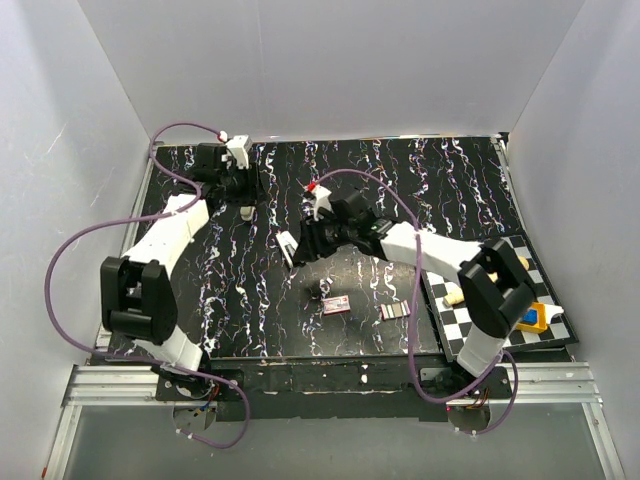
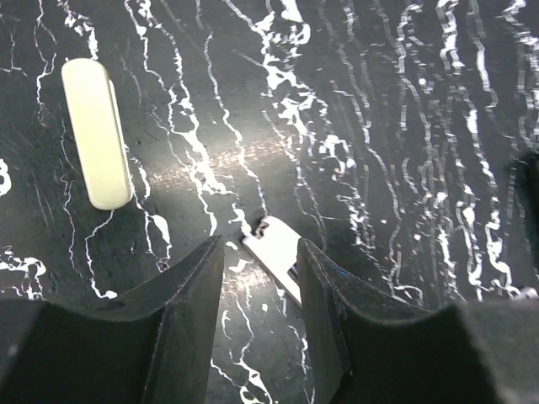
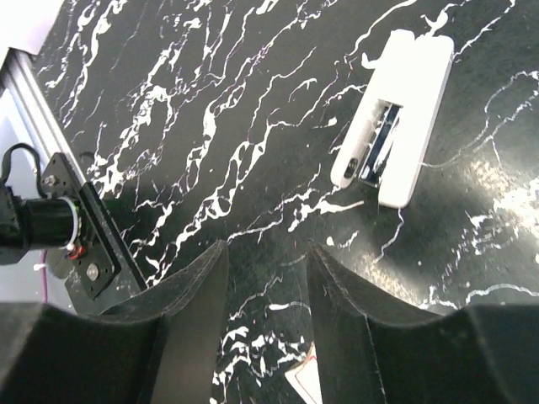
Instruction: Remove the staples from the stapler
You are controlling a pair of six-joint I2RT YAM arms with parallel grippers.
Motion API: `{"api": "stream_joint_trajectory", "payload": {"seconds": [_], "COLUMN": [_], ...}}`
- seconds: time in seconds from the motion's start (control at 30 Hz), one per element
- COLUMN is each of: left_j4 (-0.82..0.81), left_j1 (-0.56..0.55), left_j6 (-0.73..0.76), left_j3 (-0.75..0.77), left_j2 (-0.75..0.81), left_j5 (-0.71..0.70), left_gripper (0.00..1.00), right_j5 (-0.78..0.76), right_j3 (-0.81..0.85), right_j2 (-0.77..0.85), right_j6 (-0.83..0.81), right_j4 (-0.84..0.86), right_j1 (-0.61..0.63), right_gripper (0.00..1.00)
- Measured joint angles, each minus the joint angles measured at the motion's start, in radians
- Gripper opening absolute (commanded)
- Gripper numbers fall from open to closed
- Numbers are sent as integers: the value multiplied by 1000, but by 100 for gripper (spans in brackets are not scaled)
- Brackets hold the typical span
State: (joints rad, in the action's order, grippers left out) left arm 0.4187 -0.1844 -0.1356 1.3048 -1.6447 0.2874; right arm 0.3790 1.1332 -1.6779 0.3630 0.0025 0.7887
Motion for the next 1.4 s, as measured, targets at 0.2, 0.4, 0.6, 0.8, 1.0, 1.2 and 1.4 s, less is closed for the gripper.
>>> {"api": "stream_joint_trajectory", "payload": {"seconds": [0.2, 0.4, 0.6, 0.8, 1.0, 1.2, 1.4], "left_j4": [-6, -26, -85, -113, -128, -143, -143], "left_j1": [0, 0, 0, 0, 0, 0, 0], "left_j6": [-21, -40, -63, -72, -85, -90, -93], "left_j3": [-91, -172, -300, -349, -349, -357, -363], "left_j2": [195, 370, 507, 541, 552, 581, 589], "left_j5": [44, 31, -7, -31, -31, -24, -19], "left_gripper": [41, 41, 42, 42, 42, 42, 43], "right_j5": [-60, -134, -193, -241, -272, -296, -335], "right_j3": [188, 352, 451, 511, 575, 655, 688], "right_j2": [-159, -286, -378, -432, -477, -531, -557], "right_j6": [-6, -29, -47, -60, -72, -79, -80], "right_j4": [-121, -242, -347, -419, -455, -488, -527], "right_j1": [47, 79, 100, 111, 118, 124, 132], "right_gripper": [51, 50, 50, 49, 47, 45, 40]}}
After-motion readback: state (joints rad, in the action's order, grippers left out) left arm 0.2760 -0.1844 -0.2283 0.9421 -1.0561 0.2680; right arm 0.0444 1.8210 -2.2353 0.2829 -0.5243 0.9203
